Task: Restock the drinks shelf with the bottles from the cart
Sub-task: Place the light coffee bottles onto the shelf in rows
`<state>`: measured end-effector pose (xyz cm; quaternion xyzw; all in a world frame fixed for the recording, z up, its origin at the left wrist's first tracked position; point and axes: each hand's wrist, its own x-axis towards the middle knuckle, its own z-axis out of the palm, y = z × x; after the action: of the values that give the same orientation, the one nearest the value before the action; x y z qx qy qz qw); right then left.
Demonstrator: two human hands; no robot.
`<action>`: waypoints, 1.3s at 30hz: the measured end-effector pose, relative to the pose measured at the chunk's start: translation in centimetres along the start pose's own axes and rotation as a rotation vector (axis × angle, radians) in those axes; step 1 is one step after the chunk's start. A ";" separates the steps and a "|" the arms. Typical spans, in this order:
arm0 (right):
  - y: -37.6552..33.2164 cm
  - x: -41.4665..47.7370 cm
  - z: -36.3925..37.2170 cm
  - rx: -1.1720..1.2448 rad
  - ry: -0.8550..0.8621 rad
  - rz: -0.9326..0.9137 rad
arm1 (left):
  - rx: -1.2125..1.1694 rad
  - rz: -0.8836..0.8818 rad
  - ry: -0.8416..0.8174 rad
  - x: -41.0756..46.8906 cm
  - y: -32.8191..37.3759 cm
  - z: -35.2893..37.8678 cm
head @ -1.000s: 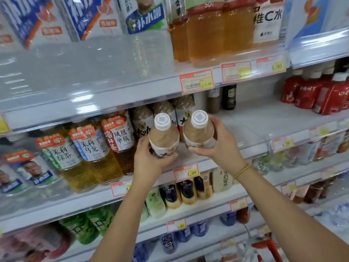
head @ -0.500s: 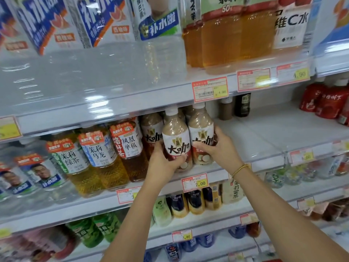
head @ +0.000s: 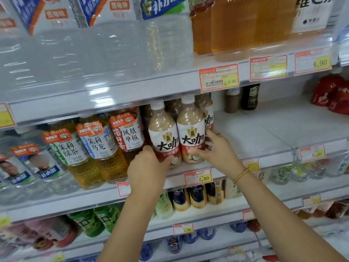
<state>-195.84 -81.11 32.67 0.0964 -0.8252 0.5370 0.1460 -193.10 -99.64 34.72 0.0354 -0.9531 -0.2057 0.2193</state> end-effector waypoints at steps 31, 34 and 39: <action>-0.8 -5.1 0.1 0.121 0.287 -0.149 | -0.196 0.289 0.075 -3.1 -0.9 -1.2; 1.9 -9.4 -0.6 0.009 0.323 -0.167 | -0.355 0.325 -0.054 -7.2 -1.8 1.3; 12.0 -15.8 -0.6 -0.167 -0.098 0.255 | -0.240 0.226 -0.503 -14.3 -5.6 12.2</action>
<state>-184.69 -75.71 17.17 0.0044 -0.8787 0.4754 0.0435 -185.65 -97.91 16.67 -0.1490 -0.9443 -0.2936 0.0005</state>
